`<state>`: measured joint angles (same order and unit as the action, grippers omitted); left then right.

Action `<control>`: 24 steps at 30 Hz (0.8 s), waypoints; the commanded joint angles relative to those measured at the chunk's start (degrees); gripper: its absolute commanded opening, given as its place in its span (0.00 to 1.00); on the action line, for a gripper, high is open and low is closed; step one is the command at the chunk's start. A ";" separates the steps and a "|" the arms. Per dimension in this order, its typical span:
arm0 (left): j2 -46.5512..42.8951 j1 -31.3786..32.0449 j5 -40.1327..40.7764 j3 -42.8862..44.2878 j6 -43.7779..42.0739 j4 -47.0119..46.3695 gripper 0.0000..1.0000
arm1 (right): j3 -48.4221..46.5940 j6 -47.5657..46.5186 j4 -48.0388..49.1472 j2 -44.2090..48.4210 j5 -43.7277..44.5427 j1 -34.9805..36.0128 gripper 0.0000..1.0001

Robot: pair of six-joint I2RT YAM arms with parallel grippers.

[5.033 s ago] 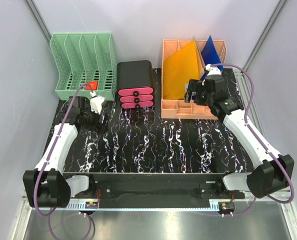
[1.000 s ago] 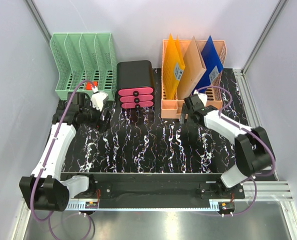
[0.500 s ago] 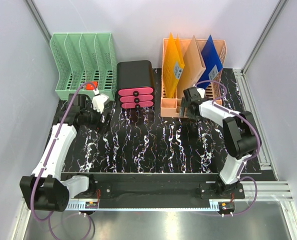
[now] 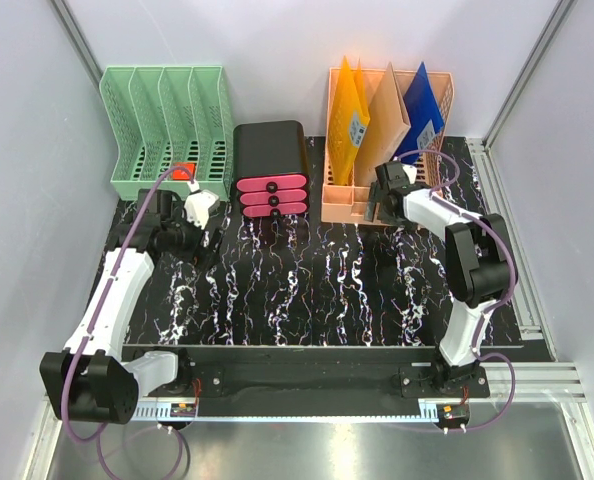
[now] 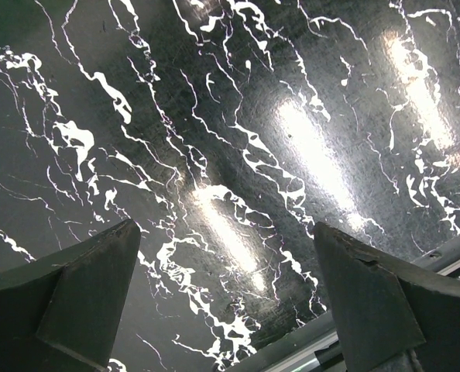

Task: Organize the desk

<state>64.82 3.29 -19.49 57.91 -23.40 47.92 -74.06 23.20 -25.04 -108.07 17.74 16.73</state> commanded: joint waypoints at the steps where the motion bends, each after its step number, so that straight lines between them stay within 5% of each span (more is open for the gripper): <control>1: -1.62 0.05 0.32 -0.78 -1.03 -1.43 0.99 | -4.25 -0.61 2.10 -0.12 2.91 -2.58 1.00; 24: -3.03 0.05 1.82 0.27 -1.48 -0.99 0.99 | -3.81 -0.97 -0.45 3.99 -0.84 -6.71 1.00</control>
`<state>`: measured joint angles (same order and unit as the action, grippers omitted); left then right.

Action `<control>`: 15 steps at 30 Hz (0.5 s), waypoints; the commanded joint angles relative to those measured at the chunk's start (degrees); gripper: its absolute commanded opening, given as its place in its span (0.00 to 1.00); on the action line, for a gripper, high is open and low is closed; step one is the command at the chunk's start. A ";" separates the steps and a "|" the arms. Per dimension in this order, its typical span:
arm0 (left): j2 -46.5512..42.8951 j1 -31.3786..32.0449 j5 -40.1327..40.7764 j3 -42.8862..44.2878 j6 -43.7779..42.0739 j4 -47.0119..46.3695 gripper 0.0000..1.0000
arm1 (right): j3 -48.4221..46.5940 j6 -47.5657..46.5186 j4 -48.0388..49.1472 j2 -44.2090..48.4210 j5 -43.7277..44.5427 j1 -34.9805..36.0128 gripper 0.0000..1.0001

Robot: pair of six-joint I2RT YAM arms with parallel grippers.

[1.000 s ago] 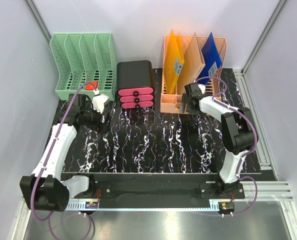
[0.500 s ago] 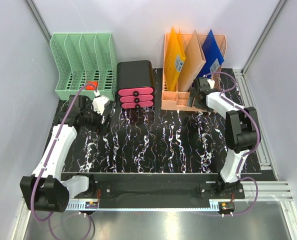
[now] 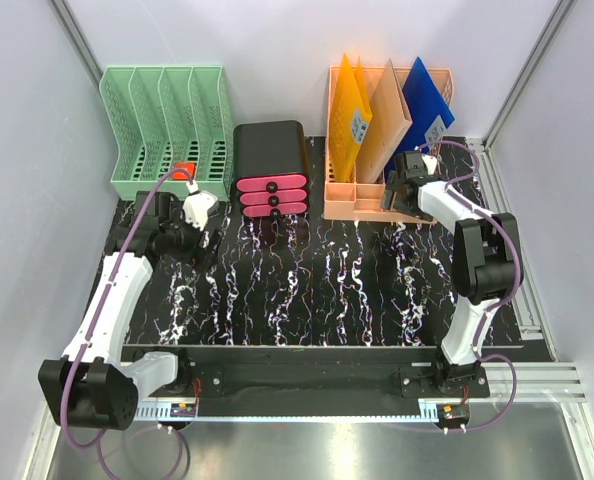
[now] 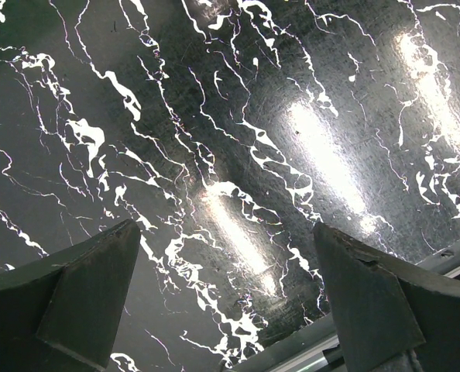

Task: Organize the desk

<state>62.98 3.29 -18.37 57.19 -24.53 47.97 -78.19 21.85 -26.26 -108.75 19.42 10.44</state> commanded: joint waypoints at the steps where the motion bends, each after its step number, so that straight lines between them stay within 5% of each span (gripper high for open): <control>1: -1.19 0.05 0.70 1.26 0.01 -1.03 0.99 | 1.45 1.17 0.16 6.43 -3.59 -0.33 1.00; 10: -0.93 0.05 -1.31 6.18 3.09 1.51 0.99 | 11.39 0.21 -5.64 38.66 -12.12 11.17 1.00; 15: -2.77 0.05 -0.88 4.25 3.79 1.60 0.99 | 12.62 1.01 -11.53 45.99 -18.62 12.15 1.00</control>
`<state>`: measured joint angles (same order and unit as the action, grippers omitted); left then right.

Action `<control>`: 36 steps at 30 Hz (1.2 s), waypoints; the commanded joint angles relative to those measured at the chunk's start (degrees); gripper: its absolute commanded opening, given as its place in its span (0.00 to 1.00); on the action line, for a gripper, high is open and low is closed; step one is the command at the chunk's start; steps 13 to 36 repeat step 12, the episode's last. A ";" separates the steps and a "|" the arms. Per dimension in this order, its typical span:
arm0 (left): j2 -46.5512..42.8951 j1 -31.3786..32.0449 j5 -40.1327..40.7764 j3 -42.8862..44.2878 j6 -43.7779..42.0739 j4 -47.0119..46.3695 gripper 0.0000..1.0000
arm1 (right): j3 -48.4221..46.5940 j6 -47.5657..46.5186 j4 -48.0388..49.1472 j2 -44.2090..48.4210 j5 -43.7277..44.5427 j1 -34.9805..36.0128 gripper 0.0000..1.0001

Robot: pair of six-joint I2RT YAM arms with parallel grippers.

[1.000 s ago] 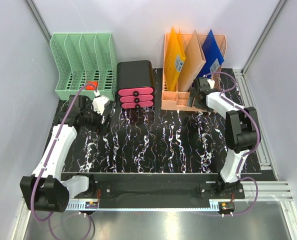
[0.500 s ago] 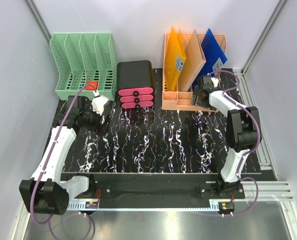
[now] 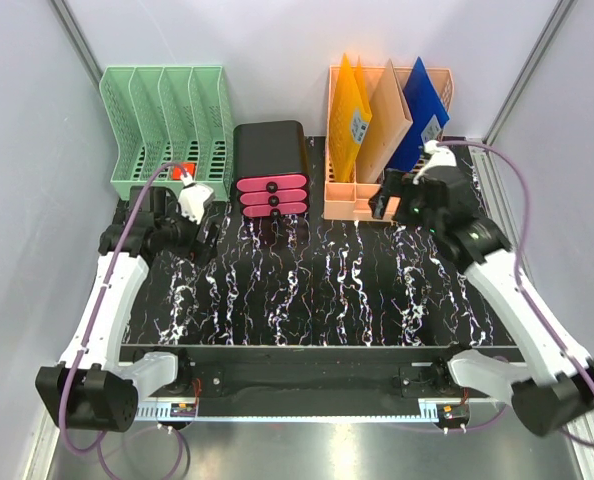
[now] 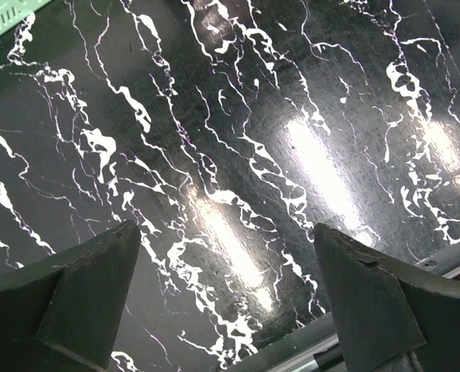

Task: Organize the desk

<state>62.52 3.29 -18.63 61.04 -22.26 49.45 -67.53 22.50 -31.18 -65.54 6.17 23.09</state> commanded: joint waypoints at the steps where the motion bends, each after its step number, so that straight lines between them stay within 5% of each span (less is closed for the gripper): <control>1: -2.58 0.05 -0.53 0.05 1.69 0.03 0.99 | 2.48 0.26 -6.79 4.70 -5.91 -0.59 1.00; 36: -4.60 0.05 -0.09 -2.41 2.13 -0.06 0.99 | 5.56 -2.02 -7.67 9.29 -5.65 -0.50 1.00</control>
